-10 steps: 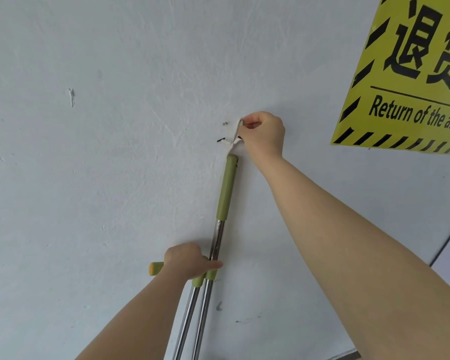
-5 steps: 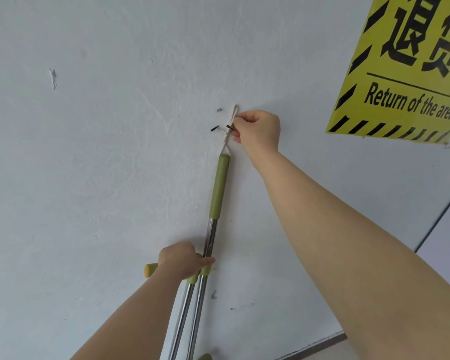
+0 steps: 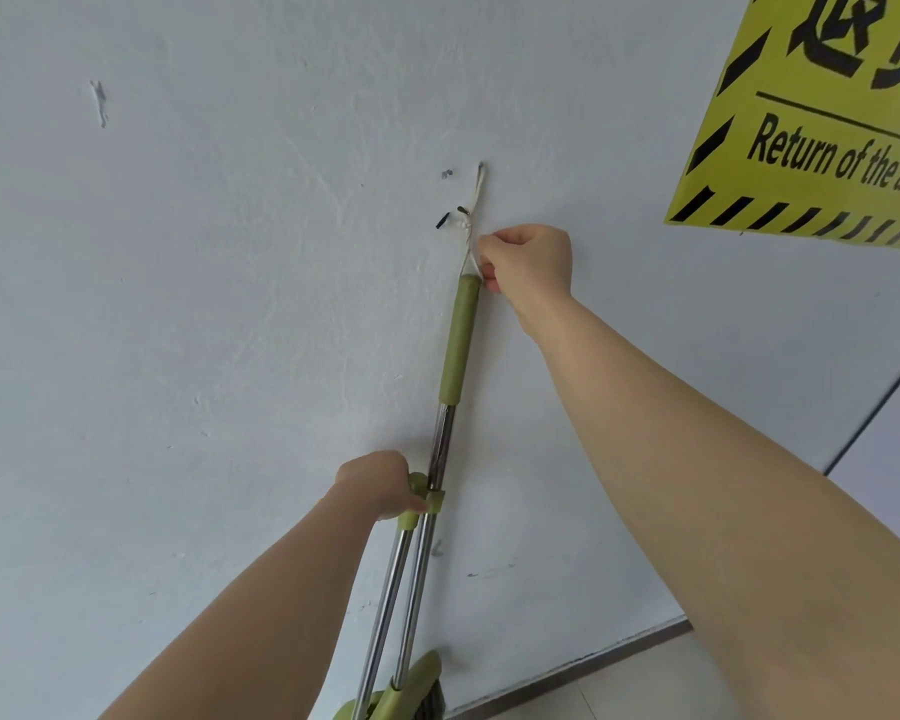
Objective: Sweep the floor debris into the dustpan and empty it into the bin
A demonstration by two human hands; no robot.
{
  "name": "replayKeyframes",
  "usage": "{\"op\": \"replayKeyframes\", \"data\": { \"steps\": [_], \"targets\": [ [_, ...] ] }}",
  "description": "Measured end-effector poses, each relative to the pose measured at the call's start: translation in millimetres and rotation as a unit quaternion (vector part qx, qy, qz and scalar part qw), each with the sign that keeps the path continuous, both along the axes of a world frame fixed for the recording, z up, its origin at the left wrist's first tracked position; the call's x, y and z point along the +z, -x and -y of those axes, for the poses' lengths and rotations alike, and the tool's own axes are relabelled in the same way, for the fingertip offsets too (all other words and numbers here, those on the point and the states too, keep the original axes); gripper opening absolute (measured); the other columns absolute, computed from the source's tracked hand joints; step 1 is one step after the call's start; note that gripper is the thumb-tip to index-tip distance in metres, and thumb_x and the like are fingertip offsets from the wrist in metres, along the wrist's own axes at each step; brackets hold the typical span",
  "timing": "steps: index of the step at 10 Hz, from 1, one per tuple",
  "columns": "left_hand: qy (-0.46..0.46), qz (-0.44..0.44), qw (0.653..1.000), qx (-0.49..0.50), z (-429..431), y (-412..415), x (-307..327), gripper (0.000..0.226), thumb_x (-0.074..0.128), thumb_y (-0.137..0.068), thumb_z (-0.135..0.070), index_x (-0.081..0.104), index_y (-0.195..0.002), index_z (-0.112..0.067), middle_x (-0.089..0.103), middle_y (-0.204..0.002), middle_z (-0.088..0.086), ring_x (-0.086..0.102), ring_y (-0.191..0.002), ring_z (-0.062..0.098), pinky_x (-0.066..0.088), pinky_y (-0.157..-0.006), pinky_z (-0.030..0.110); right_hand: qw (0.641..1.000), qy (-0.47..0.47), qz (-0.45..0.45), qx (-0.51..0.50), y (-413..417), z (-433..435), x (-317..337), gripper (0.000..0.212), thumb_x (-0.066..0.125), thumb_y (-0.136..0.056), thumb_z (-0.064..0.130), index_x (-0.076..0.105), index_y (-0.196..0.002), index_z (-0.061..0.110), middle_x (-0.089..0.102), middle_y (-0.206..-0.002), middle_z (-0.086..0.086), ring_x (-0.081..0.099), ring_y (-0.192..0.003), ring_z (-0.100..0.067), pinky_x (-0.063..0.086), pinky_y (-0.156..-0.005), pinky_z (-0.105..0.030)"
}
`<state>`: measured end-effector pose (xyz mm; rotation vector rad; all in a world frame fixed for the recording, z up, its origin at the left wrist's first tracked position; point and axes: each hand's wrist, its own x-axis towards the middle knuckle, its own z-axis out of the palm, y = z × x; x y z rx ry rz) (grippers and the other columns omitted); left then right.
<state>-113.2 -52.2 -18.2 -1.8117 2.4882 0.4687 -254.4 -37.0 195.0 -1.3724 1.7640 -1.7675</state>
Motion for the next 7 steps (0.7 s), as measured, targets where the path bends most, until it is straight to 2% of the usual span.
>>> {"op": "replayKeyframes", "data": {
  "steps": [1,2,3,4,5,6,7],
  "targets": [
    [0.007,-0.003,1.000,0.002,-0.6,-3.6,-1.8,0.038,0.068,-0.077,-0.055,0.052,-0.071,-0.021,0.052,-0.068,-0.006,0.051,-0.062,0.012,0.038,-0.055,0.024,1.000,-0.005,-0.003,0.002,-0.4,-1.2,-2.2,0.020,0.063,-0.072,0.011,0.069,-0.074,-0.008,0.058,-0.061,-0.014,0.054,-0.058,-0.023,0.056,-0.072,-0.054],
    [0.018,-0.016,1.000,0.001,-0.2,-7.5,-2.2,0.035,0.069,-0.078,-0.053,0.058,-0.084,-0.019,0.054,-0.073,-0.006,0.054,-0.069,0.013,0.039,-0.057,0.024,1.000,-0.010,-0.008,0.001,-1.3,-5.1,-3.3,0.014,0.063,-0.070,0.012,0.067,-0.065,0.000,0.055,-0.061,-0.013,0.052,-0.059,-0.023,0.056,-0.073,-0.054],
    [0.013,-0.039,0.999,0.009,-3.1,-9.0,-0.4,0.034,0.066,-0.082,-0.050,0.059,-0.085,-0.017,0.055,-0.072,-0.005,0.054,-0.067,0.015,0.041,-0.058,0.024,1.000,-0.027,-0.014,-0.006,-0.5,-9.5,-6.4,0.021,0.062,-0.071,0.011,0.056,-0.051,0.010,0.052,-0.054,-0.008,0.052,-0.058,-0.024,0.056,-0.072,-0.053],
    [0.026,-0.056,0.998,0.010,-7.4,-12.2,5.8,0.037,0.059,-0.087,-0.050,0.056,-0.076,-0.015,0.052,-0.068,-0.003,0.050,-0.061,0.015,0.037,-0.054,0.024,0.999,-0.034,-0.014,-0.014,1.3,-13.6,-11.8,0.025,0.063,-0.071,0.013,0.053,-0.048,0.014,0.053,-0.053,-0.007,0.053,-0.058,-0.024,0.055,-0.066,-0.050],
    [0.027,-0.062,0.998,0.009,-14.1,-18.8,16.8,0.045,0.055,-0.088,-0.053,0.051,-0.067,-0.014,0.048,-0.063,-0.002,0.047,-0.058,0.016,0.034,-0.052,0.025,0.998,-0.049,-0.017,-0.027,-0.1,-22.7,-17.0,0.018,0.062,-0.069,0.017,0.054,-0.053,0.014,0.054,-0.060,-0.010,0.053,-0.059,-0.023,0.057,-0.072,-0.051],
    [0.052,-0.089,0.995,-0.005,-19.7,-29.5,30.7,0.042,0.054,-0.090,-0.052,0.065,-0.085,-0.012,0.063,-0.083,0.002,0.059,-0.076,0.018,0.045,-0.066,0.028,0.997,-0.066,-0.020,-0.043,-3.4,-38.3,-21.9,0.031,0.061,-0.068,0.018,0.040,-0.045,0.020,0.045,-0.056,-0.007,0.045,-0.057,-0.022,0.048,-0.058,-0.039],
    [0.066,-0.160,0.985,0.002,-25.2,-42.7,44.7,0.038,0.054,-0.094,-0.049,0.065,-0.100,-0.014,0.061,-0.100,0.002,0.057,-0.089,0.019,0.049,-0.082,0.034,0.992,-0.097,-0.033,-0.069,-6.1,-53.6,-29.6,0.045,0.061,-0.072,0.016,0.027,-0.044,0.021,0.030,-0.047,0.001,0.031,-0.051,-0.020,0.026,-0.053,-0.027]
  ]
}}
